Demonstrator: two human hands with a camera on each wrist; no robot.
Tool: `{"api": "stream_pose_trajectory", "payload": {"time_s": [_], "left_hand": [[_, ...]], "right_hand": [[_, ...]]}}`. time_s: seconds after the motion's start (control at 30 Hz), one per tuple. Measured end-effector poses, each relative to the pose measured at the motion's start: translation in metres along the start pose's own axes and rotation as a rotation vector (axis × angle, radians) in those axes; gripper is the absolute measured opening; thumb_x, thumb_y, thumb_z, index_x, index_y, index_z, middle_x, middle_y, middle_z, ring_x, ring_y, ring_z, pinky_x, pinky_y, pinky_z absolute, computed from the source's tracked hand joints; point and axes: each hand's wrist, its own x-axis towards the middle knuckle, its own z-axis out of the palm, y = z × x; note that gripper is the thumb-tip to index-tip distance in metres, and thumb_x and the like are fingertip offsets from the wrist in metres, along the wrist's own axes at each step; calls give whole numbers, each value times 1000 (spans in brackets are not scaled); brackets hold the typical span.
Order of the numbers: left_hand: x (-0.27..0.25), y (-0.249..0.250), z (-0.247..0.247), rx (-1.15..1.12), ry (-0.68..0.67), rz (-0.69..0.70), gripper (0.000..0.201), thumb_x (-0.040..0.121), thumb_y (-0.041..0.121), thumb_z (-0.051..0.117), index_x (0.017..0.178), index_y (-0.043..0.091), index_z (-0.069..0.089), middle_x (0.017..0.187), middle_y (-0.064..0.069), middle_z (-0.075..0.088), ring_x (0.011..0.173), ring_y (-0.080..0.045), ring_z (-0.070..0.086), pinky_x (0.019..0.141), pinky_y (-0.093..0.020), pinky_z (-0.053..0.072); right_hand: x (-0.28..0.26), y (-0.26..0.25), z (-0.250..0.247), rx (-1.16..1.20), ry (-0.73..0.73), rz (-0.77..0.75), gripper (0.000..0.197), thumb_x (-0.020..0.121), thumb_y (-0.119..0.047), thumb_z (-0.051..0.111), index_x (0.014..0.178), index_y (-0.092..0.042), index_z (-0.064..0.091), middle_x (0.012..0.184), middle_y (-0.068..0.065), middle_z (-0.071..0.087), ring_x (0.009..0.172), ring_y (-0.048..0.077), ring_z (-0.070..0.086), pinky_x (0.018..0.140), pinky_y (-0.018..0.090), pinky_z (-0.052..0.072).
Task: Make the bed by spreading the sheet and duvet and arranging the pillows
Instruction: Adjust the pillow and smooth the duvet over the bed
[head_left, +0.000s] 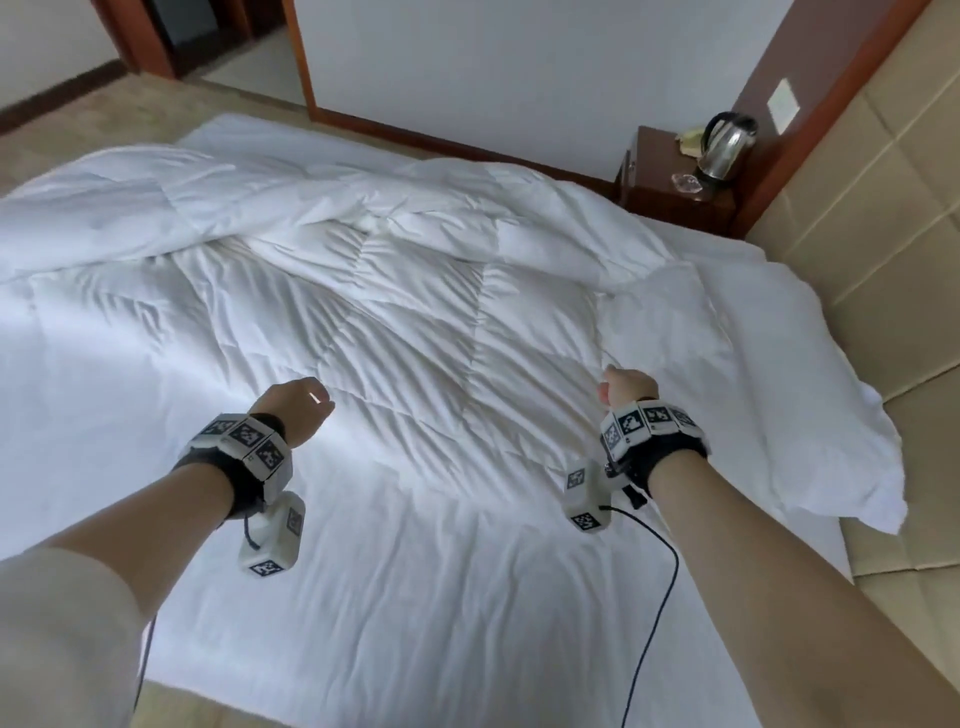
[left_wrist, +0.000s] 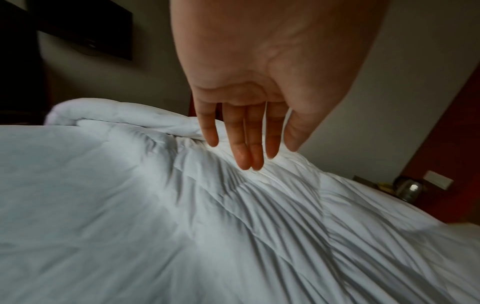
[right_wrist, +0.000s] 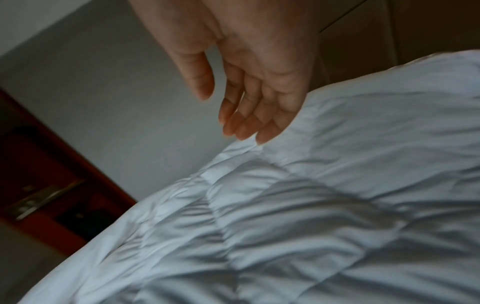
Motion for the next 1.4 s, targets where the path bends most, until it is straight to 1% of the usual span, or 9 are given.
{"api": "stream_pose_trajectory", "payload": {"time_s": [0.2,0.47,0.53,0.6,0.67,0.83,0.97,1.13,1.4], "left_hand": [[-23,-157,-79,-106,104,-106,22,92,25,47,102,12,62,107,-10,66,96,-28,56,83,-31,43],[-22,-343,-165,-135,117,-201,22,92,24,47,104,12,62,107,-11,66,93,-27,56,79,-30,42],[-13,-366,-174,-156,124,-214,21,92,24,48,104,12,61,106,-11,66,94,-28,56,81,-31,44],[3,-387,-183,-183,135,-240,21,92,25,49,103,13,61,103,-11,67,88,-25,54,81,-31,44],[18,-399,-190,-198,133,-250,21,92,26,49,104,13,61,103,-11,67,86,-25,53,81,-31,44],[85,-422,-225,-210,193,-295,25,93,30,48,106,13,60,103,-12,66,84,-25,53,79,-31,44],[140,-418,-257,-230,213,-285,27,94,30,46,111,12,59,107,-13,64,92,-29,55,84,-34,45],[206,-412,-275,-237,203,-274,30,95,30,45,114,11,58,118,-13,61,108,-33,55,90,-36,45],[343,-412,-268,-284,166,-218,34,94,27,48,122,9,54,130,-15,52,118,-30,51,98,-36,38]], "right_hand": [[-93,-79,135,137,-96,-57,33,94,-18,47,62,-13,51,69,2,56,65,19,51,78,35,45],[-190,-158,305,104,-186,-179,14,91,-14,50,80,-9,58,64,0,53,57,14,48,55,24,40],[-197,-174,330,109,-186,-200,12,91,-15,50,84,-9,59,67,1,55,60,13,50,60,25,44],[-190,-191,358,62,-180,-215,20,90,-18,50,72,-14,58,72,3,58,70,19,53,73,32,47],[-178,-205,374,19,-167,-239,27,91,-22,49,66,-14,55,76,6,58,76,22,52,75,33,46],[-126,-261,431,-95,-137,-331,41,95,-35,42,100,0,63,99,16,66,91,28,61,90,39,49],[-92,-304,466,-227,-134,-405,34,96,-30,39,82,-4,54,82,14,54,78,23,50,70,28,37],[-59,-346,498,-370,-148,-497,34,97,-25,42,109,2,57,104,16,63,96,28,57,71,25,36],[19,-392,547,-455,-71,-489,38,92,-23,53,128,-12,47,131,9,51,122,27,46,101,41,41]]}}
